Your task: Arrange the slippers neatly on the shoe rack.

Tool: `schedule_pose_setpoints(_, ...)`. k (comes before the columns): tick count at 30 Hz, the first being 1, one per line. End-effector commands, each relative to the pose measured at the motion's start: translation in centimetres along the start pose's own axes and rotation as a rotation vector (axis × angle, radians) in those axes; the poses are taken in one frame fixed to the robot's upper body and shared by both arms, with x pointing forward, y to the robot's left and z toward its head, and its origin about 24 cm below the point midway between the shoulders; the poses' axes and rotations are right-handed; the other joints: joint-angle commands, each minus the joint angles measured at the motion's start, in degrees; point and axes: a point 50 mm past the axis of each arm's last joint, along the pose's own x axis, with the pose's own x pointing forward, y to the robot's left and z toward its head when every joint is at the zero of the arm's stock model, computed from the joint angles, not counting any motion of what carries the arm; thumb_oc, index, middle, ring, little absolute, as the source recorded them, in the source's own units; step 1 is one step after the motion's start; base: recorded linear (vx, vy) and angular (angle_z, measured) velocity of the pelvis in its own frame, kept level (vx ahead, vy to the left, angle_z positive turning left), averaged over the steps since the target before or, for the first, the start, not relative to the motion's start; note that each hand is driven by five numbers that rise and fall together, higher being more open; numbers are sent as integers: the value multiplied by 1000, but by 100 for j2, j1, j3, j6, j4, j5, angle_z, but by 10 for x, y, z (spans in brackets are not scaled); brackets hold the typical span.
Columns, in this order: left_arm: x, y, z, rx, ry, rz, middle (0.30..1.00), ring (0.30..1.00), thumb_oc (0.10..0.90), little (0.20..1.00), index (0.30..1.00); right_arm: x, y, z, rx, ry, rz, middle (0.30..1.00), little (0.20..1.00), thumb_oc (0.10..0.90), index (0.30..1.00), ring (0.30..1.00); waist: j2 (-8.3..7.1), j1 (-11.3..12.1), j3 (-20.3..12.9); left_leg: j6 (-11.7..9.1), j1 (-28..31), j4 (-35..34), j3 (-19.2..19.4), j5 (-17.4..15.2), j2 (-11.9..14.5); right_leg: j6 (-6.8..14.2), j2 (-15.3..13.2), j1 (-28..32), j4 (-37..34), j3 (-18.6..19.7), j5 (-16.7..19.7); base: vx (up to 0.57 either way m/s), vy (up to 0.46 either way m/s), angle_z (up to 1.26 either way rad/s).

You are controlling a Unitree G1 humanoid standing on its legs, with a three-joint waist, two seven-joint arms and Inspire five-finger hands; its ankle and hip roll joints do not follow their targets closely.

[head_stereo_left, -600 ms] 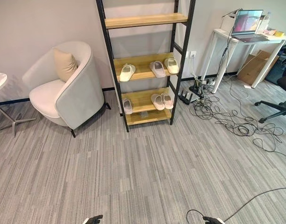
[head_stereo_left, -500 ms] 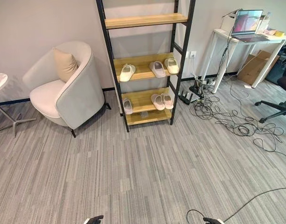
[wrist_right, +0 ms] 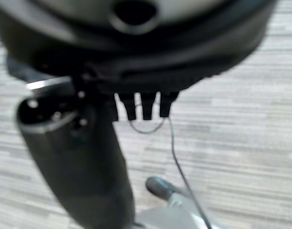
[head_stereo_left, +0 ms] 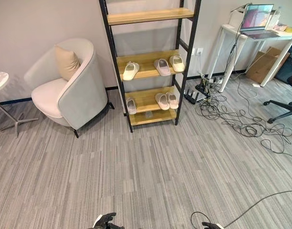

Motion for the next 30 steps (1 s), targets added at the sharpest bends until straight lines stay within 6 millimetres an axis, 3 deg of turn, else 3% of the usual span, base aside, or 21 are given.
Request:
schedule_pose_setpoints(1, 6, -10, 36, 23, -111, -23, 900, 900, 800, 900, 900, 2, -4, 13, 12, -49, -23, 900, 900, 800, 900, 900, -374, -51, 130, -36, -365, 700, -100, -739, 183, 289, -376, -272, 499, 334, -524, -51, -119, 9)
schedule_pose_setpoints(3, 7, -12, 45, 37, -135, -31, 900, 900, 800, 900, 900, 3, -5, 16, 6, -58, -28, 900, 900, 800, 900, 900, -441, -60, 296, -130, -834, 1673, 72, -793, 238, 210, -377, -225, 523, 410, -527, 3, -189, 15)
schedule_pose_setpoints(6, 7, -13, 44, 43, -133, -34, 900, 900, 800, 900, 900, 2, 2, 21, -9, -89, -10, 900, 900, 800, 900, 900, -490, -36, 337, -111, -1066, 2221, 47, -694, 288, 135, -334, -140, 515, 485, -536, 92, -113, -1)
schedule_pose_setpoints(7, 7, -14, 45, 46, -137, -32, 900, 900, 800, 900, 900, 1, 9, 20, -21, -97, 4, 900, 900, 800, 900, 900, -537, -37, 406, -69, -1319, 2626, 26, -477, 295, 67, -307, -63, 518, 531, -588, 158, -78, -13)
schedule_pose_setpoints(9, 7, -15, 47, 45, -146, -26, 900, 900, 800, 900, 900, 1, 8, 18, -25, -87, 2, 900, 900, 800, 900, 900, -530, -33, 433, -10, -1554, 2584, -25, -555, 144, 52, -294, -23, 552, 520, -700, 209, -40, -1)
schedule_pose_setpoints(11, 6, -18, 48, 47, -152, -35, 900, 900, 800, 900, 900, 1, 8, 18, -34, -89, 2, 900, 900, 800, 900, 900, -506, 11, 397, 40, -1660, 1937, 148, -657, -37, 97, -278, 96, 552, 547, -873, 282, 40, -3)
schedule_pose_setpoints(15, 6, -20, 48, 42, -164, -40, 900, 900, 800, 900, 900, 2, 9, 29, -37, -126, -1, 900, 900, 800, 900, 900, -373, 180, 378, 30, -1988, 1275, 396, -184, -250, 107, -107, 374, 632, 805, -1078, 249, 66, -1)
schedule_pose_setpoints(17, 5, -19, 43, 35, -144, -35, 900, 900, 800, 900, 900, 2, 11, 35, -50, -145, 9, 900, 900, 800, 900, 900, -388, 307, 268, 142, -1871, 1248, 220, -290, -413, 184, -145, 512, 759, 977, -1224, 373, 128, -37)
schedule_pose_setpoints(20, 5, -18, 32, 46, -105, -39, 900, 900, 800, 900, 900, 3, 15, 42, -60, -166, 32, 900, 900, 800, 900, 900, -463, 391, 101, 353, -1616, 1170, 171, -414, -498, 429, -355, 422, 1446, 980, -1107, 350, 121, -72)
schedule_pose_setpoints(21, 5, -17, 30, 51, -99, -38, 900, 900, 800, 900, 900, 3, 18, 47, -59, -186, 42, 900, 900, 800, 900, 900, -506, 397, 112, 456, -1447, 1119, 176, -479, -536, 575, -451, 238, 2005, 987, -868, 301, 116, -55)
schedule_pose_setpoints(23, 5, -14, 33, 55, -106, -31, 900, 900, 800, 900, 900, 3, 19, 61, -61, -234, 54, 900, 900, 800, 900, 900, -513, 328, 202, 628, -1115, 1013, 165, -608, -559, 900, -594, -324, 3164, 912, -44, 195, 81, -39)
schedule_pose_setpoints(24, 5, -14, 33, 55, -106, -32, 900, 900, 800, 900, 900, 3, 19, 61, -62, -234, 54, 900, 900, 800, 900, 900, -500, 334, 187, 624, -1132, 1006, 167, -598, -542, 897, -578, -342, 3150, 916, -23, 164, 57, -26)
schedule_pose_setpoints(25, 5, -13, 36, 63, -117, -29, 900, 900, 800, 900, 900, 2, 19, 69, -64, -267, 58, 900, 900, 800, 900, 900, -470, 290, 227, 694, -916, 930, 153, -700, -514, 990, -676, -577, 3564, 779, 273, 186, 59, -7)
schedule_pose_setpoints(27, 6, -12, 39, 78, -128, -30, 900, 900, 800, 900, 900, 1, 20, 73, -65, -284, 62, 900, 900, 800, 900, 900, -295, 199, 232, 737, -521, 705, 59, -842, -349, 869, -788, -1157, 3836, 409, 74, 275, 69, 1)
schedule_pose_setpoints(28, 6, -12, 39, 77, -127, -29, 900, 900, 800, 900, 900, 1, 20, 73, -66, -284, 63, 900, 900, 800, 900, 900, -322, 174, 257, 738, -484, 694, 39, -846, -381, 868, -823, -1137, 3885, 392, 22, 355, 10, 2)
schedule_pose_setpoints(30, 6, -13, 41, 81, -137, -36, 900, 900, 800, 900, 900, 2, 18, 71, -66, -272, 65, 900, 900, 800, 900, 900, -271, -28, 273, 731, 43, 435, -251, -1054, -362, 712, -510, -1610, 3203, 337, -428, 446, -69, 10)
